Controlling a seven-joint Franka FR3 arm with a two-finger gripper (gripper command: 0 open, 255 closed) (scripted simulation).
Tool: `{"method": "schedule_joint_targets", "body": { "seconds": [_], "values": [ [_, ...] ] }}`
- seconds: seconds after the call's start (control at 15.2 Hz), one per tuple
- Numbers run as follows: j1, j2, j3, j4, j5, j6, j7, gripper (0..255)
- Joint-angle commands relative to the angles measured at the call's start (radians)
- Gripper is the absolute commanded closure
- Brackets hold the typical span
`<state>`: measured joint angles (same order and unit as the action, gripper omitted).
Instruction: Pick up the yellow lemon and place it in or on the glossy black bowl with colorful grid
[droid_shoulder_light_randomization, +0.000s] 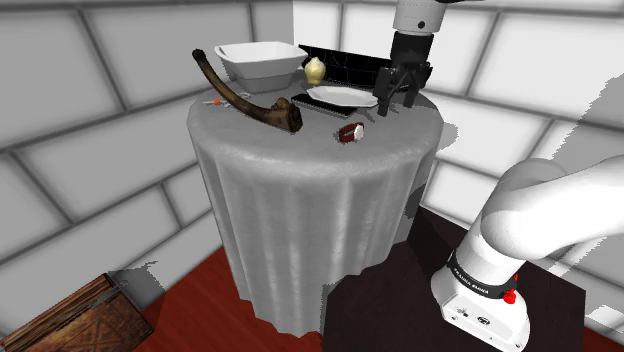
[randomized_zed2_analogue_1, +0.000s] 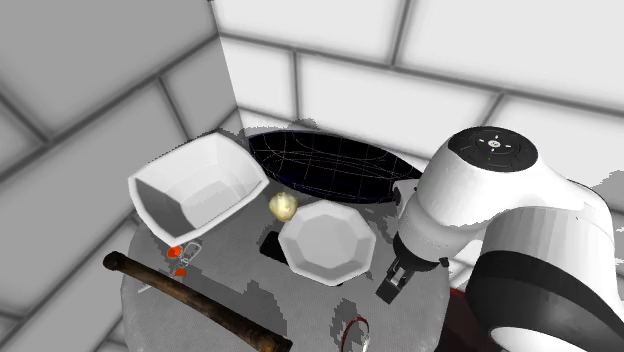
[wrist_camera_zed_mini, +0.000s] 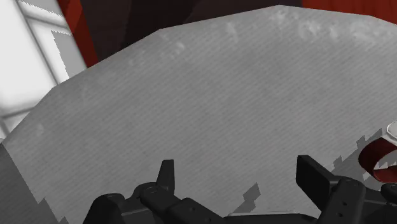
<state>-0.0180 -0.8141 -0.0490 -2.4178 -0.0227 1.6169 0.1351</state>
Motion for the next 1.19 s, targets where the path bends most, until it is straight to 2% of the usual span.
{"method": "schedule_joint_targets", "body": {
  "seconds": [0.0, 0.59, 1.12],
  "values": [
    [0.0, 0.0, 0.0, 0.0, 0.0, 0.0, 0.0, 0],
    [-0.028, 0.283, 0.117, 0.223, -0.082, 0.163, 0.152, 0],
    [-0.066, 0.539, 0.215, 0.499, -0.226, 0.206, 0.307, 0]
  ]
}}
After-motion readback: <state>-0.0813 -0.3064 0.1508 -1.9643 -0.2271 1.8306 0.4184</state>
